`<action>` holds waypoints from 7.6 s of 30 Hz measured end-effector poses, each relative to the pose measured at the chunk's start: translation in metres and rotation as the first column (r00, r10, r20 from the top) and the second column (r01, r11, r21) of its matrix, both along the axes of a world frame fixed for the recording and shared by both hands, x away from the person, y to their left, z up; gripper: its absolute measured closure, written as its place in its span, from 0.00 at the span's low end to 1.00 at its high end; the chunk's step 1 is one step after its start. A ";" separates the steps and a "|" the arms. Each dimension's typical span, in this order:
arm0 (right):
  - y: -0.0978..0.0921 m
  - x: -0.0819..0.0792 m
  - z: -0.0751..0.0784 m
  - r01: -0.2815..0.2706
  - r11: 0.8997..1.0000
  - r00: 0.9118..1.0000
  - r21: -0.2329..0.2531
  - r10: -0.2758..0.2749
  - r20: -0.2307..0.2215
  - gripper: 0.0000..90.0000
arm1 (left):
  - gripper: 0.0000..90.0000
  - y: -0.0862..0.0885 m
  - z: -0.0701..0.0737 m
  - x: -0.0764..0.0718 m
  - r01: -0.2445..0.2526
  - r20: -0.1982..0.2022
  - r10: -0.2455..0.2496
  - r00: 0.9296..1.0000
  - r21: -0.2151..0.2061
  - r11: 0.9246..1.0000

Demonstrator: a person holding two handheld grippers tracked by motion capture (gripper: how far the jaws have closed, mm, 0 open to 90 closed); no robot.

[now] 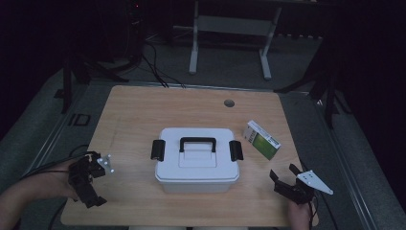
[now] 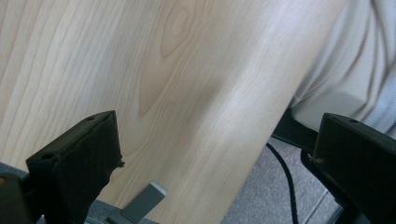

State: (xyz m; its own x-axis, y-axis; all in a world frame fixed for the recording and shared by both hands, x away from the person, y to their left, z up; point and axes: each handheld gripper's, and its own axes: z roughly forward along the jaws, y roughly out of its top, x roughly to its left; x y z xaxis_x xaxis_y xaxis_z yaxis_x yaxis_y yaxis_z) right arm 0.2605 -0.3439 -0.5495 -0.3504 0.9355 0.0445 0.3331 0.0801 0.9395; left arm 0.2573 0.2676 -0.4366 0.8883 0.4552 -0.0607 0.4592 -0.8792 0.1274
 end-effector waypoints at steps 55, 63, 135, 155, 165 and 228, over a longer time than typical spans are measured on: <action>0.002 0.001 -0.002 -0.027 1.000 0.999 -0.006 0.027 -0.020 0.15 | 0.01 -0.140 0.077 0.059 0.266 0.098 -0.268 0.959 0.026 0.964; 0.003 0.001 -0.003 -0.032 0.999 0.999 -0.003 0.032 -0.020 0.15 | 0.01 -0.158 0.082 0.069 0.290 0.112 -0.293 0.950 0.039 0.956; 0.001 0.000 -0.003 -0.054 0.998 0.998 0.011 0.055 -0.021 0.15 | 0.93 -0.255 0.074 0.124 0.429 -0.019 -0.428 0.903 0.043 0.902; 0.001 0.001 -0.003 -0.054 0.999 0.998 0.005 0.054 -0.026 0.15 | 0.93 -0.250 0.103 0.119 0.428 0.038 -0.429 0.903 0.021 0.903; 0.002 0.001 -0.003 -0.054 0.999 0.998 0.003 0.054 -0.030 0.15 | 0.93 -0.233 0.122 0.115 0.412 0.076 -0.411 0.909 0.004 0.911; 0.004 0.002 -0.004 -0.040 0.999 0.998 -0.010 0.040 -0.041 0.15 | 0.93 -0.002 0.108 0.074 0.030 0.113 -0.020 0.993 -0.091 0.995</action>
State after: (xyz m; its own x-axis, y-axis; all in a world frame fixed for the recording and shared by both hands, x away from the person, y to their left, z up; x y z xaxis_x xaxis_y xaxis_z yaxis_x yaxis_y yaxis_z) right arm 0.2625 -0.3403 -0.5533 -0.3856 0.9214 0.0493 0.3673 0.1043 0.9242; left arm 0.3311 0.2654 -0.3284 0.9030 0.4296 -0.0009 0.4153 -0.8725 0.2575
